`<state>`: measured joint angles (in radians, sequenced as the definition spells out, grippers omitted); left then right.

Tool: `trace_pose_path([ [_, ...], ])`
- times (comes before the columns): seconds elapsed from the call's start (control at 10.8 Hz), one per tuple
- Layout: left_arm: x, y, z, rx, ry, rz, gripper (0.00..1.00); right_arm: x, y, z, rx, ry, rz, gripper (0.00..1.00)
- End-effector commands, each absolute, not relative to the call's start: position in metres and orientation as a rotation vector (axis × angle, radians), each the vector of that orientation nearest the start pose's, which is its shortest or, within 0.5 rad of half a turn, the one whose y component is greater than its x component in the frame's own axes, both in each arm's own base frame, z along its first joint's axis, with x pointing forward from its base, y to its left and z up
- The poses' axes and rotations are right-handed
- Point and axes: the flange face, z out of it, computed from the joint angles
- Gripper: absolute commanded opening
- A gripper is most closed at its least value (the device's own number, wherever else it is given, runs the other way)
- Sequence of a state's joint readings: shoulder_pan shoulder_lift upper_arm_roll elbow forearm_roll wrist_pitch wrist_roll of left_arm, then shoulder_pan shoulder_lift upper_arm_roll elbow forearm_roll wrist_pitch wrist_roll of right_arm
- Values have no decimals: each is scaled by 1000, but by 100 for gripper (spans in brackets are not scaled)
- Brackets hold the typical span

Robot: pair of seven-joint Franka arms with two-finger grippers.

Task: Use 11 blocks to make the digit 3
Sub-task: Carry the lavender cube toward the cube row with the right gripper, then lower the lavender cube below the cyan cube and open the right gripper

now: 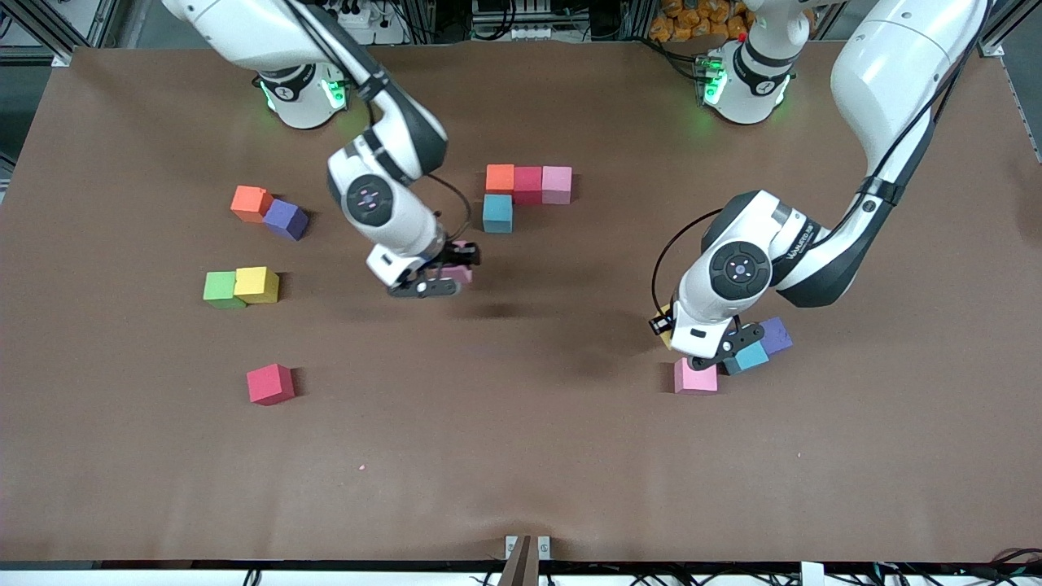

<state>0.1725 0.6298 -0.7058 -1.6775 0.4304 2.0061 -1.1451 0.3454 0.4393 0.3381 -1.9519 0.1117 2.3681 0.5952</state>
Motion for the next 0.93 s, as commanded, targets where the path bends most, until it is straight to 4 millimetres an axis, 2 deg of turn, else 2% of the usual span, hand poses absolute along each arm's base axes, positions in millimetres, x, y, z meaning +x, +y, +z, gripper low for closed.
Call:
trace_pose_path([
  [0.0, 600, -269, 300, -2966, -740, 166, 38, 472, 427, 243, -2976, 50, 223, 34],
  [0.19, 600, -268, 300, -2965, -736, 166, 38, 449, 457, 231, -3022, 34, 188, 34],
  [0.28, 601, -267, 300, -2965, -739, 168, 38, 448, 462, 228, -3019, 14, 150, 34],
  [0.56, 601, -268, 299, -2965, -738, 169, 38, 449, 459, 222, -3020, 19, 144, 34],
  [0.84, 600, -268, 297, -2965, -736, 174, 38, 443, 448, 205, -3018, 37, 145, 34],
])
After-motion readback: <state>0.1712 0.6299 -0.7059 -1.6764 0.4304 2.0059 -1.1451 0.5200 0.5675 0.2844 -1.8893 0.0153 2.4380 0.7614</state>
